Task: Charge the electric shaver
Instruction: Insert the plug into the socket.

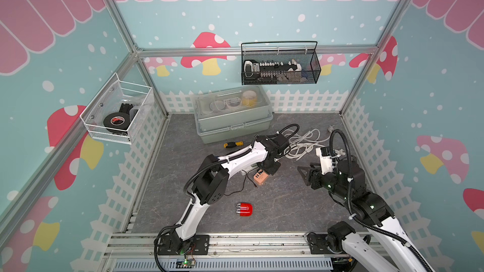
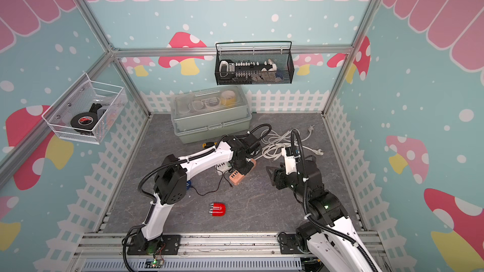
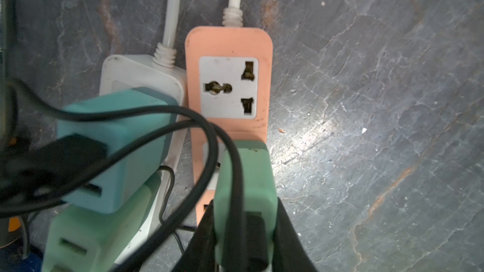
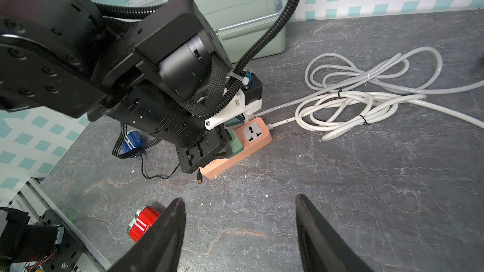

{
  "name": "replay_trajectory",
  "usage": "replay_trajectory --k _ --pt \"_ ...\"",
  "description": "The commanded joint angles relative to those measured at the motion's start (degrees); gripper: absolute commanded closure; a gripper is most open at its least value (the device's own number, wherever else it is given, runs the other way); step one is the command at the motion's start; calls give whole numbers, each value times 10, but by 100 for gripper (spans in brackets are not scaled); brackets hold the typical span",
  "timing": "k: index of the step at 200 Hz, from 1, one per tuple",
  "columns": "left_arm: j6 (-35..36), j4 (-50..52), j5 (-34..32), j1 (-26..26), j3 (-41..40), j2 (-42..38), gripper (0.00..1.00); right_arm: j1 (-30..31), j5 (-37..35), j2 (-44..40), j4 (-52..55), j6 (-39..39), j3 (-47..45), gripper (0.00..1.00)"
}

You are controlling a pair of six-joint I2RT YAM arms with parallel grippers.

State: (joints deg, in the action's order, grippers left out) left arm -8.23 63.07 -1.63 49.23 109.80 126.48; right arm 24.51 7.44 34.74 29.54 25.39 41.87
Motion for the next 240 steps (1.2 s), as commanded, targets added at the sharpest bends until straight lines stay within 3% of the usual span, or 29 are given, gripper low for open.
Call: replay_trajectory --k 1,40,71,104,165,240 --pt "-28 50 60 8 7 27 100 4 -2 -6 -3 -5 2 34" --pt "-72 79 93 43 36 32 100 4 -16 -11 4 -12 3 32" --pt "-82 83 57 49 31 33 100 4 -17 -6 3 -13 3 30" --pt "-91 82 35 49 44 25 67 4 -23 1 8 -14 8 27" --pt "-113 82 36 61 49 -13 45 4 -44 5 22 -14 15 22" --pt "-136 97 16 63 18 -56 45 4 -56 18 12 -12 26 21"
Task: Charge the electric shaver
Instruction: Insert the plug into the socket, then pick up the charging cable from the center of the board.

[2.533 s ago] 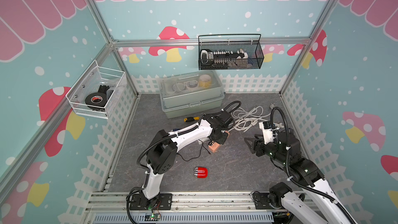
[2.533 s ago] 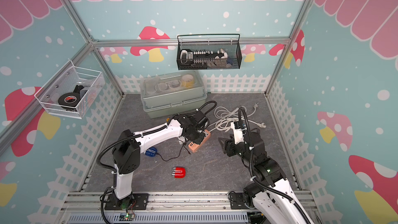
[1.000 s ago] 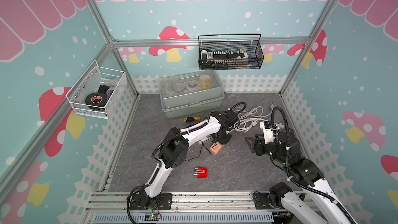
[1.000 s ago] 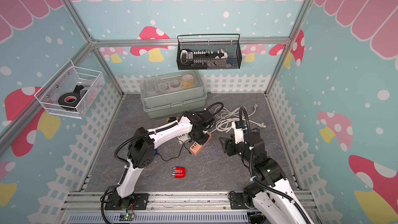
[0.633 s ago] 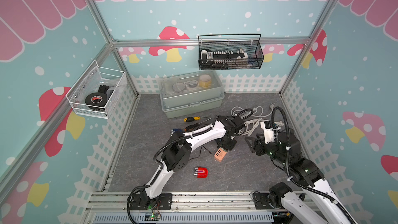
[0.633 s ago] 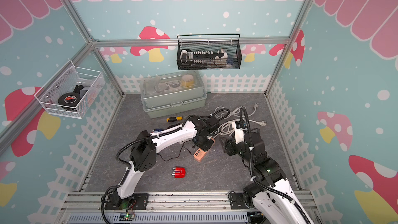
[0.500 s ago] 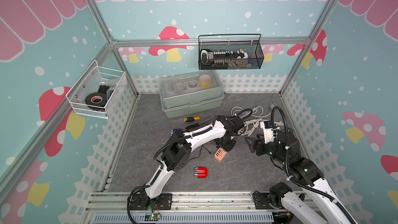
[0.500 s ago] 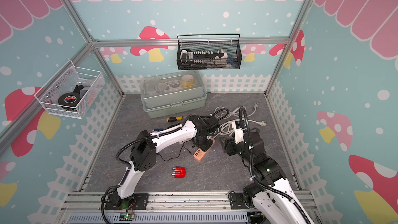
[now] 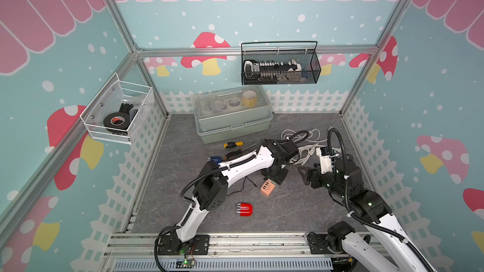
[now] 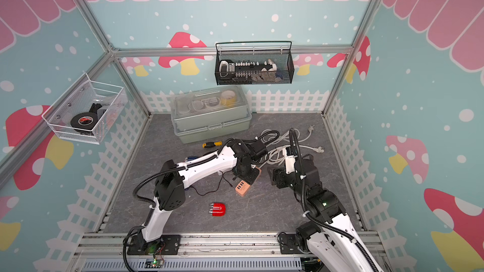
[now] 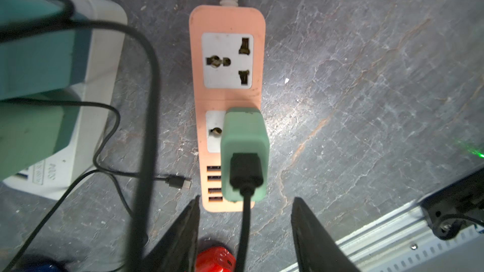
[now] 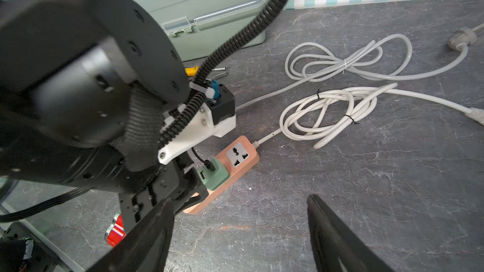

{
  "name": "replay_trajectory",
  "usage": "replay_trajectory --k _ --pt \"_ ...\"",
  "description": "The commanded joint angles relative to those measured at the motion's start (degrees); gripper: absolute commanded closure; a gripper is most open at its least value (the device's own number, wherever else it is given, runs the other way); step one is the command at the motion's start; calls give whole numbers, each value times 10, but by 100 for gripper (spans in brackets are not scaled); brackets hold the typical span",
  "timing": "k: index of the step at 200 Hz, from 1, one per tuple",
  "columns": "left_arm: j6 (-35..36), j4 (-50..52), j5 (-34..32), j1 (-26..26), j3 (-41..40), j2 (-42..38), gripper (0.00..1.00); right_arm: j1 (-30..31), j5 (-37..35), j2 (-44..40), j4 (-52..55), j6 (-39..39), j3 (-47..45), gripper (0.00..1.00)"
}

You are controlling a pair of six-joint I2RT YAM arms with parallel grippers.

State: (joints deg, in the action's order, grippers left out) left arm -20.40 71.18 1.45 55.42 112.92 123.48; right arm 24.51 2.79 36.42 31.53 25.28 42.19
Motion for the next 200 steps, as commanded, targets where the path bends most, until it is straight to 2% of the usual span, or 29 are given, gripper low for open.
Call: replay_trajectory --k 1,109,130,151,175,200 --pt "-14 16 -14 1 -14 -27 45 4 -10 1 -8 -11 24 21" --pt "-30 -3 19 -2 -43 -112 46 4 -50 10 -2 3 49 20" --pt "-51 -20 27 -14 -58 -143 48 4 -40 18 -3 -7 57 24" --pt "-98 -45 28 -50 -92 -188 53 16 15 61 11 -66 88 40" --pt "-164 -79 38 -120 -168 -253 57 113 -36 140 61 -134 147 44" --pt "-220 -100 41 -206 -265 -324 59 197 -57 241 75 -148 196 48"
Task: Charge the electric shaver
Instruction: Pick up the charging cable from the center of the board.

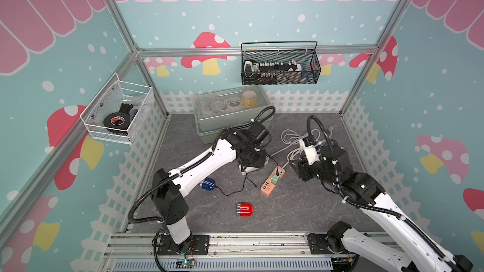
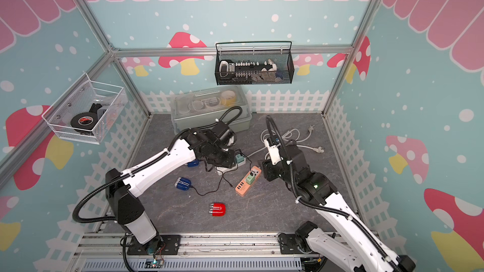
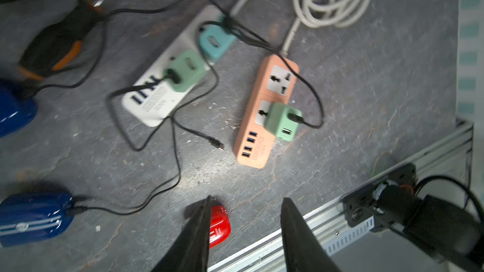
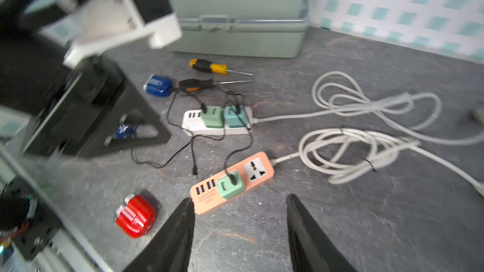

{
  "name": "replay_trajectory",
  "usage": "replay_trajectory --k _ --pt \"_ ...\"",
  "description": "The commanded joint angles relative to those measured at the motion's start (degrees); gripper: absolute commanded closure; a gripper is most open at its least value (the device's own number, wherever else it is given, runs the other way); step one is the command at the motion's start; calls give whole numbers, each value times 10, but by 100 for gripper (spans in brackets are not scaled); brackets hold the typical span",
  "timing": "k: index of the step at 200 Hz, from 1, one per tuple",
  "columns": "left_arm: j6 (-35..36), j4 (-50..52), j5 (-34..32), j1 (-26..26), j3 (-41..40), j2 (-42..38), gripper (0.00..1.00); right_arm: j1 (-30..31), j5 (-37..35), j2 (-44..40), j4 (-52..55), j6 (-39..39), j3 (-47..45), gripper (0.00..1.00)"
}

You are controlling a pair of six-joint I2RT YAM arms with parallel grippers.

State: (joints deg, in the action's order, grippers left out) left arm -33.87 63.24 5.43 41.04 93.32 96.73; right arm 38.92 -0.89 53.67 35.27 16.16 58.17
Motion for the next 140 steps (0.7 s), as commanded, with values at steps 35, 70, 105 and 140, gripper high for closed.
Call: replay_trajectory --k 35,70,105,140 --pt "-147 -46 12 -172 -203 -163 62 101 -9 212 69 -66 97 53" --pt "-171 -55 30 -258 -293 -244 62 136 -1 332 98 -82 143 55" --pt "-178 -53 39 -299 -334 -297 64 153 -9 414 91 -77 163 57" --pt "-176 -49 52 -313 -347 -315 64 159 -36 484 91 -60 185 55"
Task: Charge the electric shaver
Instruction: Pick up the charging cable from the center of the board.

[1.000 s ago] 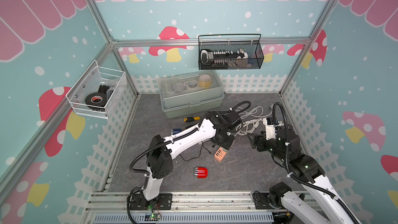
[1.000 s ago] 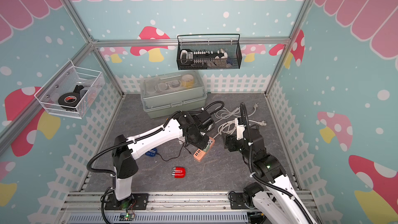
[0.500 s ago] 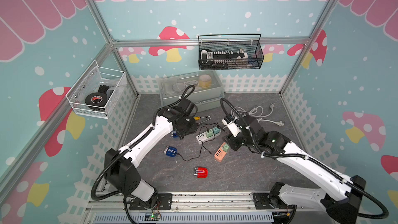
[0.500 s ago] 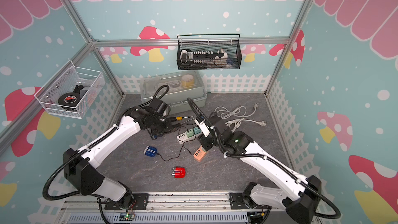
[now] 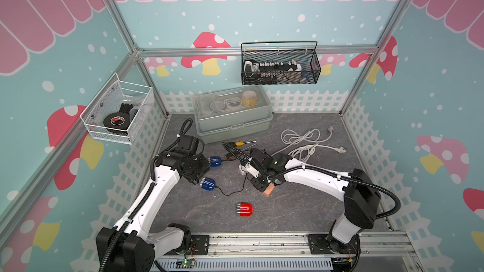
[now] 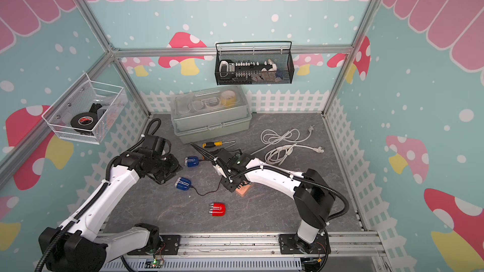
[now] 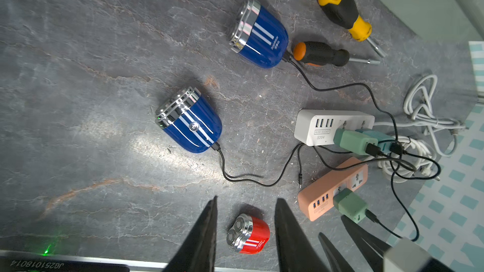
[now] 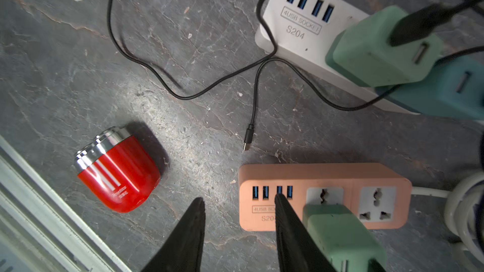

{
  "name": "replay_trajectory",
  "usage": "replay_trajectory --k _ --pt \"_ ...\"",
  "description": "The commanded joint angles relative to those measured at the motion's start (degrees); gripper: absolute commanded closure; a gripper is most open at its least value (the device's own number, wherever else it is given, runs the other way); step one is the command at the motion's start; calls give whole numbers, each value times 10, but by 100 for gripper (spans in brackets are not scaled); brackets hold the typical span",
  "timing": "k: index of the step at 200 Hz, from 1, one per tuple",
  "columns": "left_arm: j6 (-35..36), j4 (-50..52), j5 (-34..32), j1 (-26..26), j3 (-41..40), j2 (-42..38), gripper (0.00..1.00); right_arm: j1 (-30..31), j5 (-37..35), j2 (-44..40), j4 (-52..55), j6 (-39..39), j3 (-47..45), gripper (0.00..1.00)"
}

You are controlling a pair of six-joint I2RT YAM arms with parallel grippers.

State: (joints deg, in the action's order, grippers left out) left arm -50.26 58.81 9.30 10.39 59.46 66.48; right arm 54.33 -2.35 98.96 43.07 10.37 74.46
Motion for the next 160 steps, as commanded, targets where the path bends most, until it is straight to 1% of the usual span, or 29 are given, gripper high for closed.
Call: replay_trajectory --k 1,26,53,72,78,109,137,160 --pt "-12 -5 13 -7 -8 -12 64 5 -22 33 12 -1 22 55" --pt "-12 -2 12 -7 -10 -20 65 10 -28 59 -11 0 23 53" --pt "-8 -1 19 -7 -11 -17 66 12 -39 92 -6 2 36 55" --pt "-8 -1 20 -7 -11 -18 66 13 -40 94 -12 3 39 59" --pt "-9 -1 20 -7 -11 -18 66 13 -40 116 -11 3 44 60" --pt "-7 -1 20 -7 -11 -20 67 13 -48 147 7 8 68 63" --pt "-6 -1 20 -7 -12 -24 68 13 -52 165 14 16 79 69" --pt "-6 1 21 -7 -11 -25 68 12 -58 173 30 23 84 71"
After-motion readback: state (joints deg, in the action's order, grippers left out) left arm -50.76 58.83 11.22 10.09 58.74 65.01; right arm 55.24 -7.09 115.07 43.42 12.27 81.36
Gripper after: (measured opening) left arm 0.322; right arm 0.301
